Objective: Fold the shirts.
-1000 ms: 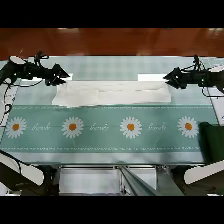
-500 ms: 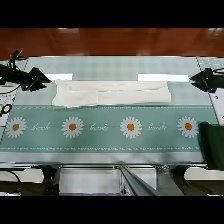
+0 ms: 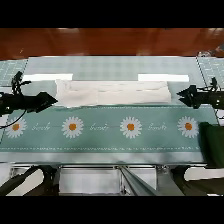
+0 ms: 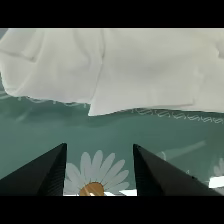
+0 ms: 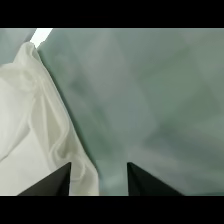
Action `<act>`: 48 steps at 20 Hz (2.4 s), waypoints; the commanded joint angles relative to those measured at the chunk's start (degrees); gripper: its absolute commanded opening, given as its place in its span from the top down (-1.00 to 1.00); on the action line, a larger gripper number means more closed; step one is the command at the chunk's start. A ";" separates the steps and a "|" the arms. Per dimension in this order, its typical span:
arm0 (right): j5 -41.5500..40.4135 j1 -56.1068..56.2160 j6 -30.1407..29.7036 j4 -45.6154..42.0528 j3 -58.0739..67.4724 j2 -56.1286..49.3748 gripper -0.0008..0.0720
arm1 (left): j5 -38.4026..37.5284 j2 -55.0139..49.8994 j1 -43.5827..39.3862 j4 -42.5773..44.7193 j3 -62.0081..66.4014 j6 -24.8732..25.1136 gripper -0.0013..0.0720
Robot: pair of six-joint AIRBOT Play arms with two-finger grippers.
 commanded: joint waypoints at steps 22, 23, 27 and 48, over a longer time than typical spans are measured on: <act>12.04 10.29 0.94 -1.70 14.34 0.57 0.92 | -2.89 1.33 -0.83 -7.37 -0.57 3.17 -0.37; 13.66 9.35 0.94 -3.41 14.34 2.93 0.92 | -2.99 1.33 -1.49 -8.11 -0.20 3.72 0.04; 17.62 5.62 0.70 -7.21 12.17 14.08 0.92 | -1.46 0.61 -10.12 -10.86 2.14 7.13 0.92; 22.12 4.02 1.01 -4.07 -1.62 45.46 0.91 | -7.19 -53.81 -64.94 -6.36 63.52 -15.21 0.92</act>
